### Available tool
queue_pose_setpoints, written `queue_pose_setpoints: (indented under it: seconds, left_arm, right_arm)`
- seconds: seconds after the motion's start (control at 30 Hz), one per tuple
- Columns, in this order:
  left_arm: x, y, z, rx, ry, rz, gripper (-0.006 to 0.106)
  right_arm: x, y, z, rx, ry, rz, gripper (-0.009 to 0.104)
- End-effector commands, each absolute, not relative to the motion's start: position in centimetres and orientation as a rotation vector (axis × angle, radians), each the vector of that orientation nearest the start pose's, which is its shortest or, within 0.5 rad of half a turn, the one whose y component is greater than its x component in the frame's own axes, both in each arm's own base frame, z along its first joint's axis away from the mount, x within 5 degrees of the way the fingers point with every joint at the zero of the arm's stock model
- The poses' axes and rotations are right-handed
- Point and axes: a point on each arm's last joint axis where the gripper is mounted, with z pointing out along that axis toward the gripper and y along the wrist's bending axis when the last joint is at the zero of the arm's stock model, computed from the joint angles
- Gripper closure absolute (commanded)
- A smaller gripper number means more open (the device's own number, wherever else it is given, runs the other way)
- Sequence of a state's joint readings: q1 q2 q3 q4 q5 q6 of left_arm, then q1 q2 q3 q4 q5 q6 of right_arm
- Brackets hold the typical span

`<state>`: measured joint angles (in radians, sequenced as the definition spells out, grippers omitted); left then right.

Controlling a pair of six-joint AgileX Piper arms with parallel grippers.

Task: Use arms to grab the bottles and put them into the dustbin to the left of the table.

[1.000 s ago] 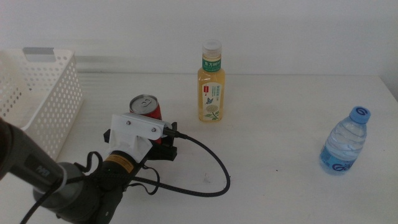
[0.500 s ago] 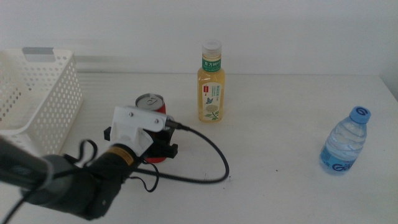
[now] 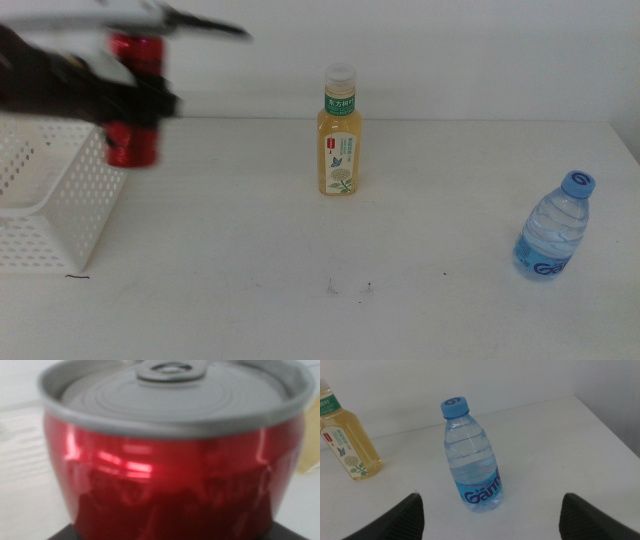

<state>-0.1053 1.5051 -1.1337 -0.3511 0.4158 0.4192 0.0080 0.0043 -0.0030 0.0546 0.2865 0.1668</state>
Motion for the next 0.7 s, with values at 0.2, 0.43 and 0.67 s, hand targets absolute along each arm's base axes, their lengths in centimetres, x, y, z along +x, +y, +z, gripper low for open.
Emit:
queue_pose_setpoints:
  seconds: [0.2, 0.43, 0.67]
  left_arm:
    - [35.1, 5.1, 37.2, 0.159, 2.347, -0.064, 0.102]
    - [36.6, 9.4, 35.3, 0.111, 2.443, -0.029, 0.102]
    - [38.9, 11.0, 29.7, 0.116, 2.609, -0.017, 0.102]
  right_arm:
    - [5.5, 0.1, 18.8, 0.178, 1.754, 0.168, 0.015]
    - [5.5, 0.1, 18.8, 0.178, 1.754, 0.168, 0.015]
    - [5.5, 0.1, 18.8, 0.178, 1.754, 0.168, 0.015]
